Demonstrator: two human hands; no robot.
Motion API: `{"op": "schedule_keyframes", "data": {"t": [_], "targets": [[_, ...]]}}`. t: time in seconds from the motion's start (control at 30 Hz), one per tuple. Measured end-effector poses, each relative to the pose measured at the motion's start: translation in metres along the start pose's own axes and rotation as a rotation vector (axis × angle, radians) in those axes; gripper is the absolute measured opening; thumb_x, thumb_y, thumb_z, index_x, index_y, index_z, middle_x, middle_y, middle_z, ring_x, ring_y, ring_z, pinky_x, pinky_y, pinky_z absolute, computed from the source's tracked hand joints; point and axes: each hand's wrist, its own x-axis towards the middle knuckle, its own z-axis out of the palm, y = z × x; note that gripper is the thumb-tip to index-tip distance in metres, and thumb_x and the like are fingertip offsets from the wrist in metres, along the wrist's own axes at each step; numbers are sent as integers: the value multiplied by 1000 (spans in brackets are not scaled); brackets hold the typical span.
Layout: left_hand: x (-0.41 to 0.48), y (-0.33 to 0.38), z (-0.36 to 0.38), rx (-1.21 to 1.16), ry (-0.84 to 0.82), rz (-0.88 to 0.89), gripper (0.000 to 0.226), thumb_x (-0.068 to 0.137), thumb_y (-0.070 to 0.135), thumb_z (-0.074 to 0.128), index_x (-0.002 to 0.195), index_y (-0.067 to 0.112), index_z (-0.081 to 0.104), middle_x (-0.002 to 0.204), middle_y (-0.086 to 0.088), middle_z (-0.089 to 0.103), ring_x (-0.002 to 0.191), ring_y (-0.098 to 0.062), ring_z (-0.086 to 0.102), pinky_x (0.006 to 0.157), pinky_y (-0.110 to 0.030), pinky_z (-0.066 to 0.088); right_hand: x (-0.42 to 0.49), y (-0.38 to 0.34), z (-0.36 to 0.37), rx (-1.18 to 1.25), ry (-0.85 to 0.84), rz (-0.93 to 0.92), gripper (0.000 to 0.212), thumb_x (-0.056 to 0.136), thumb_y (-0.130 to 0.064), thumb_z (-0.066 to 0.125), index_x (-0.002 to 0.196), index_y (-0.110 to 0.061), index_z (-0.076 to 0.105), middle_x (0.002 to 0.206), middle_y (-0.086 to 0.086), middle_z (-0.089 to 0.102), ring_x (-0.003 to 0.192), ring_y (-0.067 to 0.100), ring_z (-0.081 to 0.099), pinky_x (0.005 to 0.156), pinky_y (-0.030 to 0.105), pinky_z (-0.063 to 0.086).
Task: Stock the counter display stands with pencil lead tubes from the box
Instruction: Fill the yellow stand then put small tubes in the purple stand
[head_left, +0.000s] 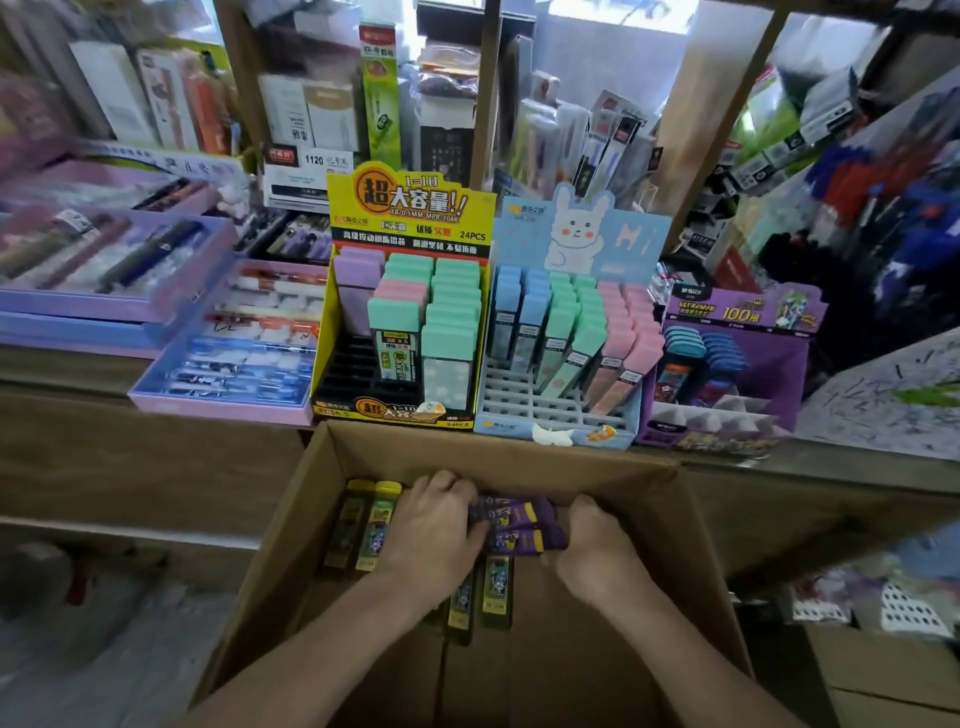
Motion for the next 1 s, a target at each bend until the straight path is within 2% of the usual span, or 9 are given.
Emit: {"op": "schedule_keyframes", "data": {"t": [0.1, 0.2, 0.37, 0.47, 0.57, 0.7, 0.83, 1.0], "targets": [[1, 1, 2, 63, -25, 0, 35, 96, 46, 53, 128, 31, 58, 124, 7, 55, 120, -17, 48, 109, -35, 38, 2, 2, 0, 71, -32, 60, 32, 89, -16, 76, 107, -21, 50, 98, -2, 63, 87, 18, 70, 74, 34, 62], [0, 1, 5, 113, -73, 1, 35, 97, 51, 49, 123, 31, 61, 122, 4, 49, 120, -19, 43, 109, -37, 34, 3, 1, 1, 213, -85, 135, 39, 88, -4, 75, 113, -17, 48, 107, 8, 66, 89, 28, 75, 71, 39, 66], [-3, 3, 7, 145, -137, 43, 40, 90, 61, 47, 113, 33, 62, 116, 6, 46, 117, -19, 40, 106, -39, 32, 3, 4, -1, 580, -138, 197, 38, 86, 4, 72, 117, -10, 55, 111, 14, 67, 91, 25, 74, 67, 31, 65], [-3, 7, 8, 145, -155, 62, 43, 90, 62, 46, 119, 33, 59, 120, 6, 48, 118, -19, 39, 106, -40, 31, -1, 2, -5, 711, -191, 220, 33, 87, 6, 71, 115, -5, 59, 108, 18, 70, 91, 26, 75, 64, 28, 63], [-4, 12, 7, 114, -161, 92, 38, 91, 58, 48, 118, 33, 60, 119, 7, 53, 118, -19, 42, 104, -39, 30, -4, 2, -6, 782, -222, 234, 26, 91, 4, 69, 113, -7, 62, 105, 17, 73, 93, 26, 74, 70, 32, 64], [-7, 17, 5, 59, -184, 74, 29, 90, 53, 55, 109, 32, 63, 112, 8, 57, 116, -17, 46, 101, -37, 32, -2, 3, -2, 935, -233, 297, 33, 89, 9, 67, 118, -6, 61, 112, 18, 71, 102, 29, 71, 81, 39, 63], [-12, 24, 5, -86, -217, -8, 24, 85, 51, 63, 99, 32, 65, 102, 12, 62, 101, -15, 49, 99, -35, 33, 2, 3, 2, 1020, -198, 339, 40, 84, 11, 71, 120, -2, 60, 113, 18, 72, 104, 28, 71, 80, 35, 63], [-11, 27, 3, -198, -291, -142, 26, 79, 46, 74, 100, 33, 65, 105, 10, 68, 111, -17, 57, 102, -38, 46, 3, 4, 6, 1001, -194, 354, 38, 81, 5, 78, 115, -6, 66, 109, 14, 74, 103, 26, 71, 80, 33, 60]]}}
